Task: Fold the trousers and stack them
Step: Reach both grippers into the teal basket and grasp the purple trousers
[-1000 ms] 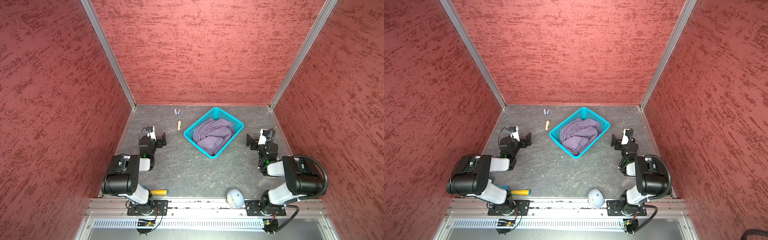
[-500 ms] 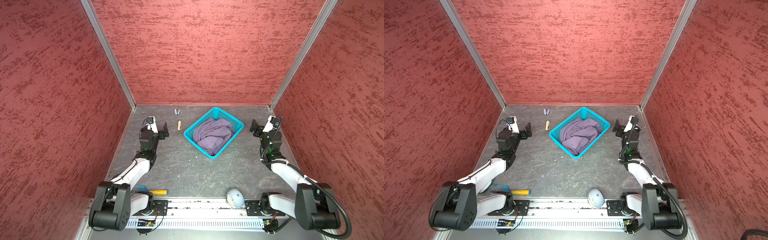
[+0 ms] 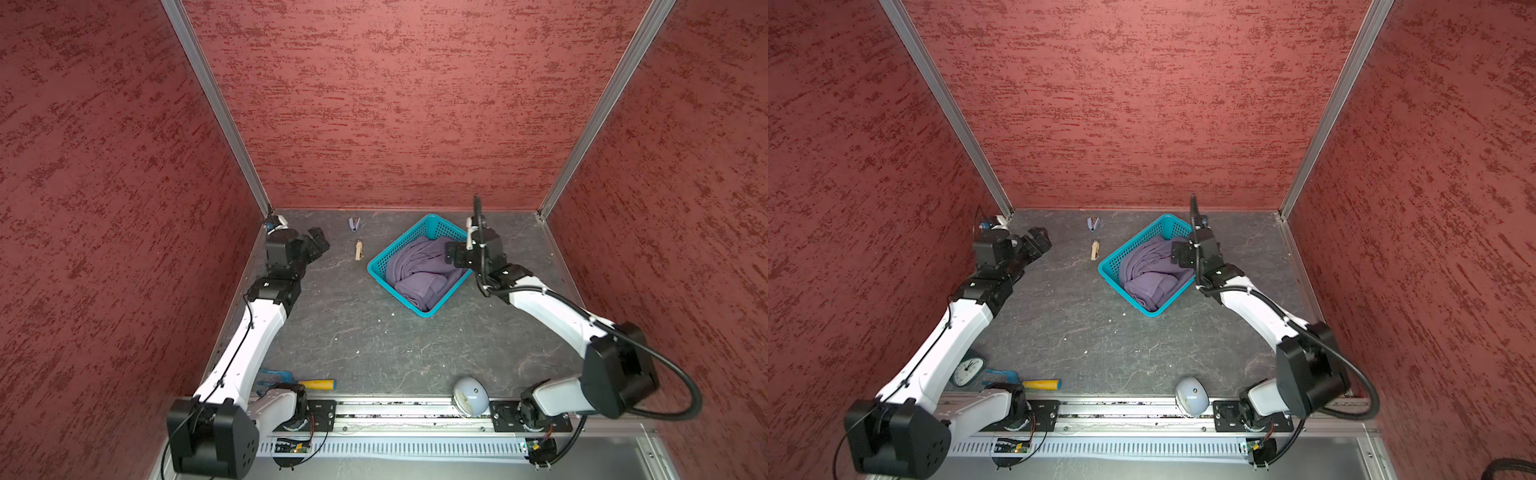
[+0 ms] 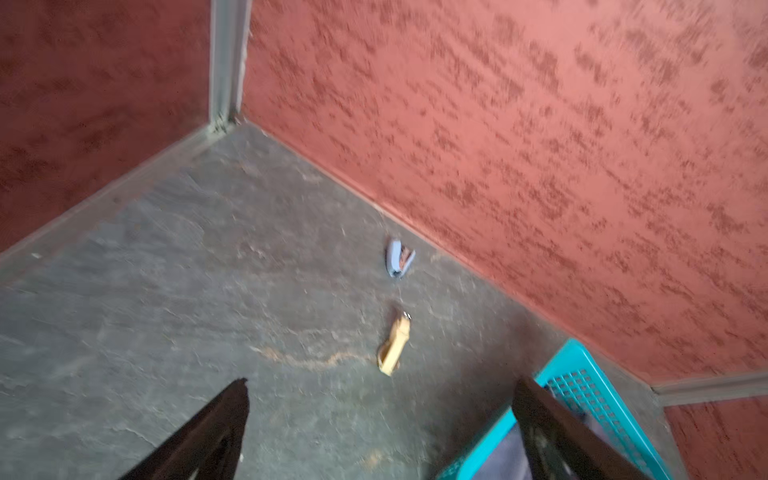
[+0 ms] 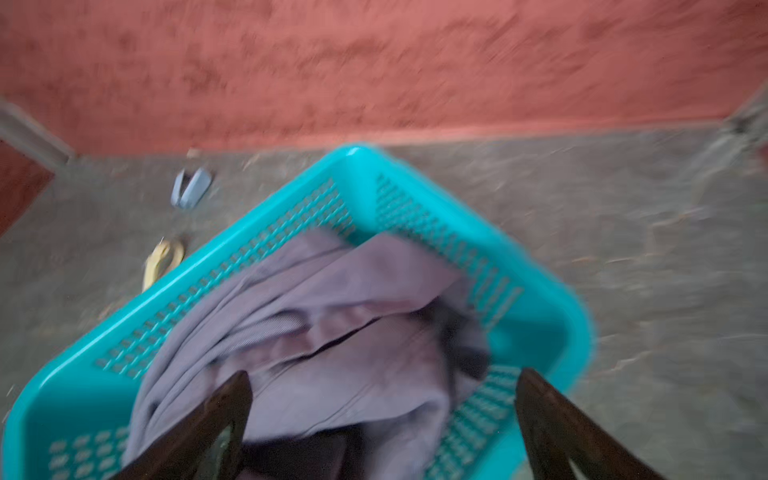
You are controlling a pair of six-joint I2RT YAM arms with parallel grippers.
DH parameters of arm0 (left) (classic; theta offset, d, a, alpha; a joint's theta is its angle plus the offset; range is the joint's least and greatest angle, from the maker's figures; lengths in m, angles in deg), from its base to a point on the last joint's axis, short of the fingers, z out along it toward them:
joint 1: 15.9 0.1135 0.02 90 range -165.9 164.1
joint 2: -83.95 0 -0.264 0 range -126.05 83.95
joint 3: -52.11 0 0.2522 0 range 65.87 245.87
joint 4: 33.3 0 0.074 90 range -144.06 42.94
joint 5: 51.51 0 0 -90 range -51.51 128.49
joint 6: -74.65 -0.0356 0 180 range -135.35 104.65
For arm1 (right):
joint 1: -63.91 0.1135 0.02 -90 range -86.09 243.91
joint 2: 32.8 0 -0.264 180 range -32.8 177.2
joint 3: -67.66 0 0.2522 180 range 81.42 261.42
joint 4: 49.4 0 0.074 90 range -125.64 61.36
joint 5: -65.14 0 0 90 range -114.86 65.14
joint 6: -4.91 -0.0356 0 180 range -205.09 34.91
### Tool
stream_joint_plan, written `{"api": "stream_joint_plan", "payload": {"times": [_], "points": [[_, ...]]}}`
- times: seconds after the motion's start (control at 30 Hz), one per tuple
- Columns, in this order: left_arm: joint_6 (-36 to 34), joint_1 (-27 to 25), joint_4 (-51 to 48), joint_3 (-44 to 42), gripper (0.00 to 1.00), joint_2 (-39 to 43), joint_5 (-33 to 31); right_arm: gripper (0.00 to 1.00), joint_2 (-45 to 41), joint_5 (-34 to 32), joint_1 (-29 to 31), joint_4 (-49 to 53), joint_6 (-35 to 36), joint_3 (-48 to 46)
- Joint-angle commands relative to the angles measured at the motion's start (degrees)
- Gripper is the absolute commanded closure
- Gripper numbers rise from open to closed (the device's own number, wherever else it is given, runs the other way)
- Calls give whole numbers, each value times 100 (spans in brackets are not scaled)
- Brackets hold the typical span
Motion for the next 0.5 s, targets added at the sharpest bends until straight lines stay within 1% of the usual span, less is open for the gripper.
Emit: {"api": "stream_joint_plan", "payload": {"times": [0.0,0.07,0.17,0.27,0.37,0.4,0.43,0.47], "points": [[201,-230,-983,318,8,-529,1142,1,729,644,335,1045,-148,705],[309,-460,-1054,360,9,-738,1332,1,1136,909,505,1162,-121,979],[529,-822,-1071,297,8,-948,1402,1,1631,1237,591,1301,-174,1272],[747,-1251,-992,198,9,-1244,1469,1,2203,1329,593,1632,-322,1645],[930,-1679,-852,180,10,-1703,1558,1,2659,1335,563,1615,-511,1775],[966,-1784,-810,195,12,-1856,1597,3,2776,1326,518,1570,-580,1797],[989,-1870,-770,233,15,-2031,1663,10,2905,1333,444,1507,-683,1800],[1018,-1943,-743,297,18,-2199,1699,22,2989,1396,318,1441,-837,1798]]}}
